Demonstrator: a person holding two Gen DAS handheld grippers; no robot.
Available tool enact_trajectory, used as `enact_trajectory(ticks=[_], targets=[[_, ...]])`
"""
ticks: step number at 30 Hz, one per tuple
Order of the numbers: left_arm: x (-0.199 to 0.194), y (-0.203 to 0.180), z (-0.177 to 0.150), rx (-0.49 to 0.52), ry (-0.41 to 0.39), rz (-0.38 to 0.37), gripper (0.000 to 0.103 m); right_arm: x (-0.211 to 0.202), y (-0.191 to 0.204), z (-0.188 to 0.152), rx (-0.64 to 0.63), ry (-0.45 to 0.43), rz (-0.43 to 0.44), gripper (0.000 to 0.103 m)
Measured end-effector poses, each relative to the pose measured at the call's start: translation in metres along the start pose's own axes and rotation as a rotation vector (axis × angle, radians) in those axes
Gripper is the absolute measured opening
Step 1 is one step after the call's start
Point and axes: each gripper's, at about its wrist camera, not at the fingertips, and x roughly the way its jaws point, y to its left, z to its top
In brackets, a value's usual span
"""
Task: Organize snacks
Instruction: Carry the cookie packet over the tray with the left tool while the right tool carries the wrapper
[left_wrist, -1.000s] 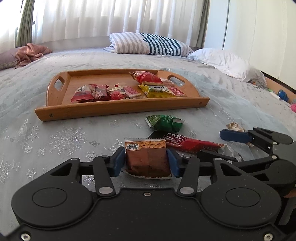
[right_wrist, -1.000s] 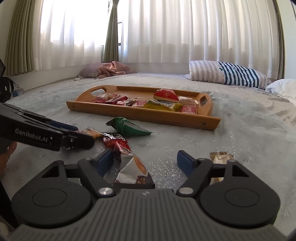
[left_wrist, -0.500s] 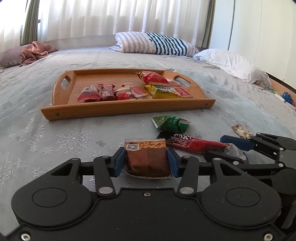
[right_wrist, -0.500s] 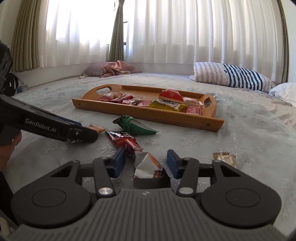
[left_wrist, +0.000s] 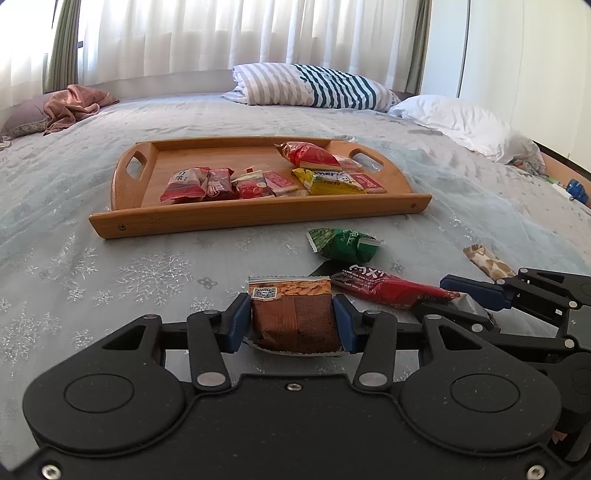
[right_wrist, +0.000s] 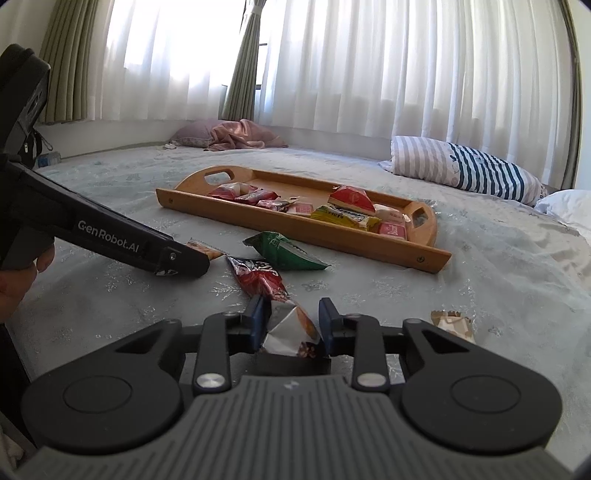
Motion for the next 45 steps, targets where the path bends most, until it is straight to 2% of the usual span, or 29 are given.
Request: enact_trajectory(ticks=[4,14,30,45], targets=[[-0.001,0.0,0.001,-0.007,-0.001,0.002,0.046,-0.003,0.0,0.0,0.048,-0.002,0.006,0.036],[-0.004,0.004,0.005,-0.011,-0.004,0.018,0.043,-0.016,0.008,0.006,0.056,-0.021,-0.016,0.035],[-0.009,0.013,0.01,-0.038,-0.034,0.051,0.041,-0.018,0.01,0.018,0.064,-0.041,-0.097,0.035],[0.003,0.041,0.056,-0.076,-0.079,0.111,0.041,0.019,-0.001,0.056,0.142,-0.043,-0.17,0.036]])
